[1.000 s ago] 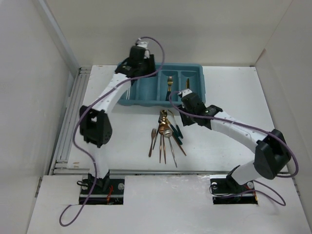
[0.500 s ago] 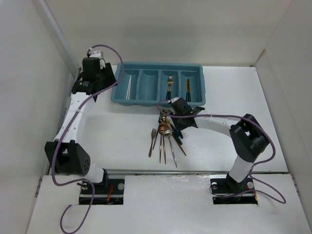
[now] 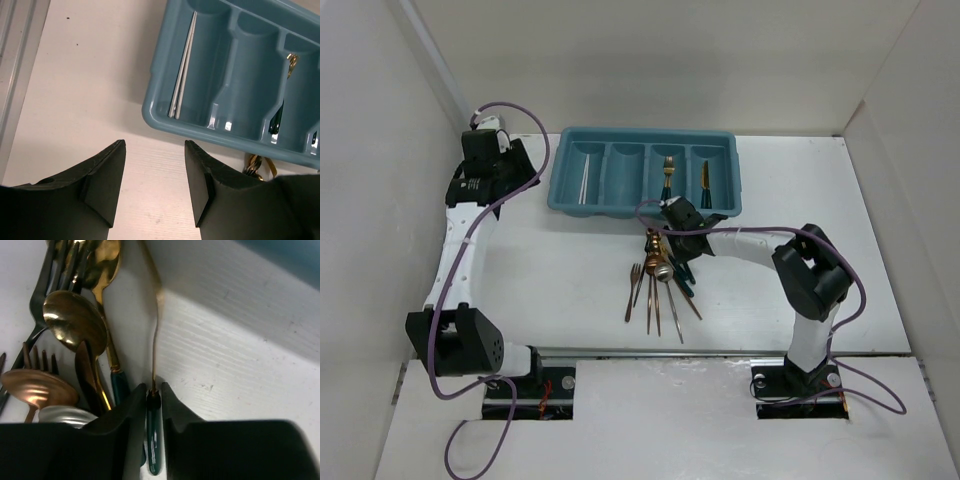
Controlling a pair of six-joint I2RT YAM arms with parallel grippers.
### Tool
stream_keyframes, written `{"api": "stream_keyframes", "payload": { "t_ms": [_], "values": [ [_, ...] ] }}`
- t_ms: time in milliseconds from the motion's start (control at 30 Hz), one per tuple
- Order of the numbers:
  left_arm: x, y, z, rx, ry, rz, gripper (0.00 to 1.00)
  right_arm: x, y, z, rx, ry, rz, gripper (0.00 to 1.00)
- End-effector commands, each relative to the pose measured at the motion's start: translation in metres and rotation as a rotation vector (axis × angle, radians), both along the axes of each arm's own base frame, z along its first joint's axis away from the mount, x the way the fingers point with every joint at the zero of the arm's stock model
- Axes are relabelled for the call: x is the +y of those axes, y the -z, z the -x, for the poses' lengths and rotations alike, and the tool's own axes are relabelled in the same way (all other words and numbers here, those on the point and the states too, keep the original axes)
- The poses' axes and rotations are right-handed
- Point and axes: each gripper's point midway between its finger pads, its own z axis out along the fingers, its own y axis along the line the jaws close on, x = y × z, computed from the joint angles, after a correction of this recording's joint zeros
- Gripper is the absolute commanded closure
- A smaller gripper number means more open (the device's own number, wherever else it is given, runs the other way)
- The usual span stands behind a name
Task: Sort the eating utensils into containers
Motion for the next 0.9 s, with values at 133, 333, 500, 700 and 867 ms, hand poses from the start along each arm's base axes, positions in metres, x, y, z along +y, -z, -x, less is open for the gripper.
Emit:
{"api": "stream_keyframes", "payload": {
  "t_ms": [133,333,500,700,867],
  "values": [
    [-0.006,-0.017,0.006,-0.035,0.026,0.027,0.52,0.001,0.002,0.017,0.041,-0.022,-0.028,0.98],
    [-0.010,-0.013,0.007,-0.025,0.043,0.039,0.52,-0.013,-0.043,0.016,-0.057,-0.025,0.017,1.00],
    [-0.010,-0.005,0.009,-0.007,0.043,0.041,0.52,-0.012,-0.095,0.027,-0.145,-0.112,0.057,1.00],
    [0.007,0.012,0.012,0.014,-0.010,0.052,0.52,0.024,-0.208,-0.023,-0.419,-0.054,-0.148,1.00],
    [0.011,0.018,0.016,0.028,-0.021,0.054,0.52,0.034,-0.267,-0.125,-0.611,0.123,-0.245,1.00]
  ]
}}
